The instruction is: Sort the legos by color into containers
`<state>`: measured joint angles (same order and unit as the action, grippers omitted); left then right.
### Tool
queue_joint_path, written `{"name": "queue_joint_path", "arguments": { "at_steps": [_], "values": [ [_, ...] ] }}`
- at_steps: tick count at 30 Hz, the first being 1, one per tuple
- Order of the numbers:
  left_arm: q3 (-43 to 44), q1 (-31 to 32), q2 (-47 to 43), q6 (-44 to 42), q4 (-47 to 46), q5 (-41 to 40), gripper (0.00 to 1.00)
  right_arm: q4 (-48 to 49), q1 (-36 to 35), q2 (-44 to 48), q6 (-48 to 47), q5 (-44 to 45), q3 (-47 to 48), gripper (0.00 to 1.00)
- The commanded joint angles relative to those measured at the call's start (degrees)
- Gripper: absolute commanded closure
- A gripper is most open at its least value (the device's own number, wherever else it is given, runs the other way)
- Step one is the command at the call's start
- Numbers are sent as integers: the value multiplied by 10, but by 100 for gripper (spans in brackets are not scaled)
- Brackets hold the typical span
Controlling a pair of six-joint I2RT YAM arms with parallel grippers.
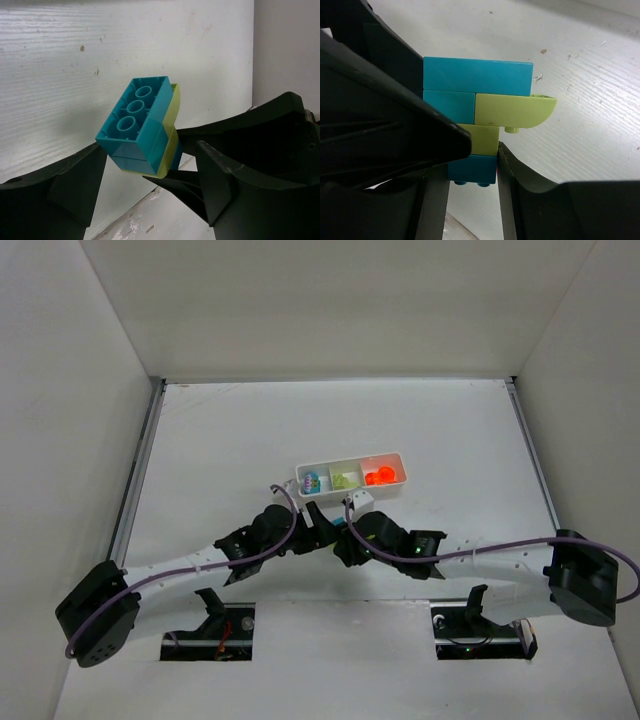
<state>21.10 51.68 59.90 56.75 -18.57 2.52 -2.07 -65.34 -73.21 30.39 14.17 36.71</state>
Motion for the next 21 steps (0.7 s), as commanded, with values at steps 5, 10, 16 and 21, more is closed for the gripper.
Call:
{"name": "queue_joint_path", "arguments": {
  "at_steps": [5,10,16,21],
  "values": [
    [-12,12,3,37,-37,-50,42,59,4,9,3,-6,26,60],
    [-26,36,-23,55,-53,-127,53,60,13,20,19,-18,23,60],
    [-26,59,-22,63,-77,-164,72,66,24,34,40,-38,19,59],
    [-35,58,-43,68,-98,-194,86,69,25,33,41,-58,13,60]
  ]
}}
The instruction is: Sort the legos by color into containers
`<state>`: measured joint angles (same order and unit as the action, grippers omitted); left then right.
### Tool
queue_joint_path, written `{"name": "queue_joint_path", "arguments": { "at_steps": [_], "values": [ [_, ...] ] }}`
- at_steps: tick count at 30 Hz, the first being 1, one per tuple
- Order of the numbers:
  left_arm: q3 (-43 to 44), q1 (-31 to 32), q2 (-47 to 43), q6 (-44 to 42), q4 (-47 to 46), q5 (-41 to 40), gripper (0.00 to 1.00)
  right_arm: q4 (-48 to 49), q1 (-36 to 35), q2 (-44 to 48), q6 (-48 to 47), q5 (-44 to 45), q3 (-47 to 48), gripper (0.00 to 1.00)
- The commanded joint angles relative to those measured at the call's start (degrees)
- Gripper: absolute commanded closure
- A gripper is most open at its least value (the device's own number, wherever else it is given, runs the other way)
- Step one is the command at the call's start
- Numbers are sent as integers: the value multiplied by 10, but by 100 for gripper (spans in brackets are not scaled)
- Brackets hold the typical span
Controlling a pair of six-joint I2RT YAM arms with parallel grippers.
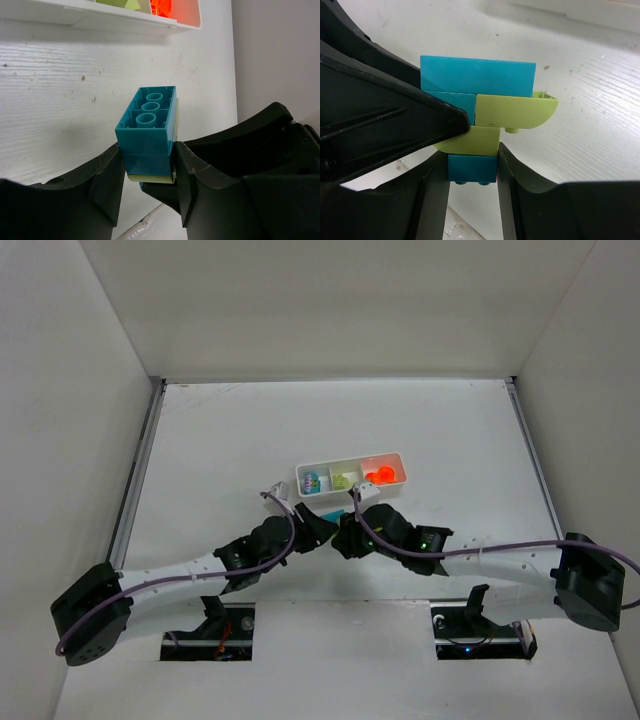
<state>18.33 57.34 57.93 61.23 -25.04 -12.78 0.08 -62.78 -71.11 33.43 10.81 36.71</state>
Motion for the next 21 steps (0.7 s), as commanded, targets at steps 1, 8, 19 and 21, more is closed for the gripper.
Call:
{"name": "queue_joint_path", "arguments": {
  "at_steps": [1,8,19,21],
  "values": [
    [-8,-1,-30,23,-32,-45,87,48,-2,12,13,-25,13,60],
    [-27,-34,-87,11,-19,-68,90,48,-6,19,22,-27,-1,61],
    [-31,-93,-142,-18,36,-76,91,47,-3,59,23,-60,-18,61],
    [-31,-97,-145,-22,38,-73,91,46,-1,61,18,-58,-16,61]
  ]
}}
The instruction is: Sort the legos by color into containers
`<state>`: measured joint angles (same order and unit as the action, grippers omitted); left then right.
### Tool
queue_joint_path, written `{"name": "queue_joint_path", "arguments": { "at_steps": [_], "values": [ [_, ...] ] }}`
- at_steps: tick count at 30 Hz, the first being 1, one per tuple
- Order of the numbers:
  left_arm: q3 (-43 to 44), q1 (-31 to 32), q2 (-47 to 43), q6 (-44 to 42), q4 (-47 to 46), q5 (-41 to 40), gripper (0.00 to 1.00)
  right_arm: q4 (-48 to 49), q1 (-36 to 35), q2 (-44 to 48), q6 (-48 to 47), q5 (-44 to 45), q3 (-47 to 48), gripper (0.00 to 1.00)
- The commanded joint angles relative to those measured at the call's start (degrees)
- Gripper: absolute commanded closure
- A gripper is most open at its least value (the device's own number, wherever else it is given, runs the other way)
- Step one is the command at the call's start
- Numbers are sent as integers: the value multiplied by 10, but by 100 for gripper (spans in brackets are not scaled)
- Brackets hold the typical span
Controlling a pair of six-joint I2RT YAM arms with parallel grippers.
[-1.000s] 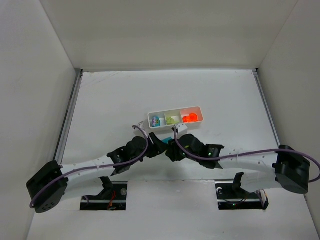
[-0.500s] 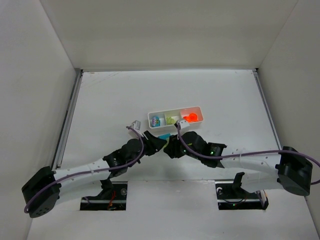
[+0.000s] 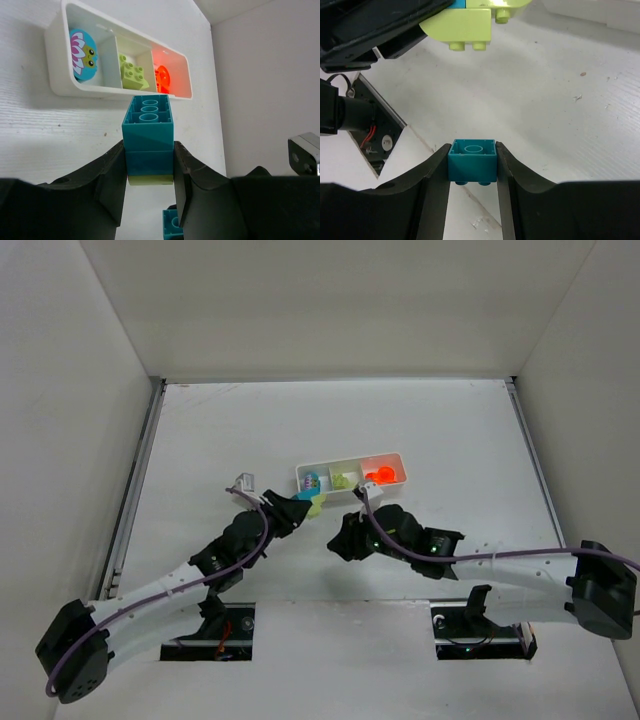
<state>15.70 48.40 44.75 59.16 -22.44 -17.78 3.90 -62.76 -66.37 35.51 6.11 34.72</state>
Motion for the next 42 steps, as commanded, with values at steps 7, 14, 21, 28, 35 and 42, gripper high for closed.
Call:
{"name": "queue_joint_path", "arguments": {
  "at_steps": [7,14,21,28,35,42],
  "values": [
    [7,-43,-94,-40,92,-24,91,19,86,-21,-36,8,64,59],
    [13,-85,-150,-57,154,1,90,54,136,-168,-60,20,181,59],
    [-8,-104,-171,-50,147,61,89,55,139,-279,-76,40,271,57],
    [-24,-131,-176,-37,121,112,89,57,146,-321,-77,53,301,50],
    [-36,-140,-147,-11,69,126,89,52,153,-301,-77,58,291,35],
    [-23,-139,-117,2,8,101,89,74,154,-150,4,68,164,40]
  ]
}}
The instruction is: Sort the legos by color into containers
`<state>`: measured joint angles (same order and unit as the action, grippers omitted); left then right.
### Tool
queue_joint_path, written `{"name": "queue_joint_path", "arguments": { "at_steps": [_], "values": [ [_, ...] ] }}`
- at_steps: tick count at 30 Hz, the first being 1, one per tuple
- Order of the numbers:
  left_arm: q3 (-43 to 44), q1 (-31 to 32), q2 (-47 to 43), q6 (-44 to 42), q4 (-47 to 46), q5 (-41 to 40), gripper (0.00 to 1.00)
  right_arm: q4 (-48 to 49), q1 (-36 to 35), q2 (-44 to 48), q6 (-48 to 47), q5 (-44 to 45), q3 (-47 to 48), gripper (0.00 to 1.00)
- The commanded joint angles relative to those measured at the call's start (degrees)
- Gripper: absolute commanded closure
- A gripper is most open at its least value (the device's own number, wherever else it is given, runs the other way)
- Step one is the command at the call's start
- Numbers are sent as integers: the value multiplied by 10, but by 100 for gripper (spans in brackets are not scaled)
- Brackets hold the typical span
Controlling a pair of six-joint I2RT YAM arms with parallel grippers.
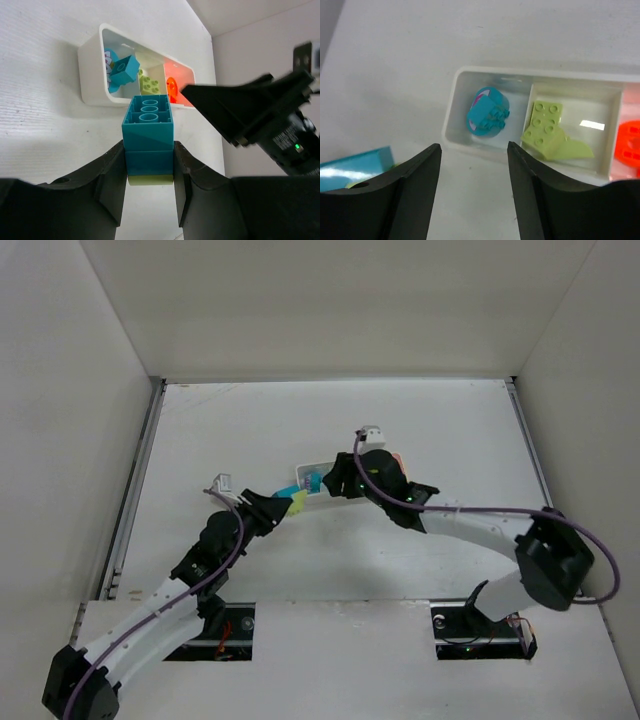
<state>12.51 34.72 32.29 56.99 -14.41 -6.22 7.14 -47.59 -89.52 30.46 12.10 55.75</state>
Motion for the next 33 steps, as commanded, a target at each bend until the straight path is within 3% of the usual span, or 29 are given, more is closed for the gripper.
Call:
{"name": "queue_joint_path", "arguments": {
  "at_steps": [1,3,7,12,18,33],
  "values": [
    [8,-1,13,32,-86,-25,89,63,2,111,77,-7,-76,40],
    [8,2,27,55,-120,-43,89,129,1,165,133,-41,-134,40],
    [8,12,65,93,-204,-59,89,217,-10,201,232,-77,-184,28],
    [8,28,85,131,-271,-67,88,283,-29,191,293,-98,-190,20],
    [1,60,80,145,-305,-85,88,370,-33,152,360,-131,-201,18],
    [1,113,101,154,-347,-109,86,487,-27,107,436,-151,-224,44]
  ]
}}
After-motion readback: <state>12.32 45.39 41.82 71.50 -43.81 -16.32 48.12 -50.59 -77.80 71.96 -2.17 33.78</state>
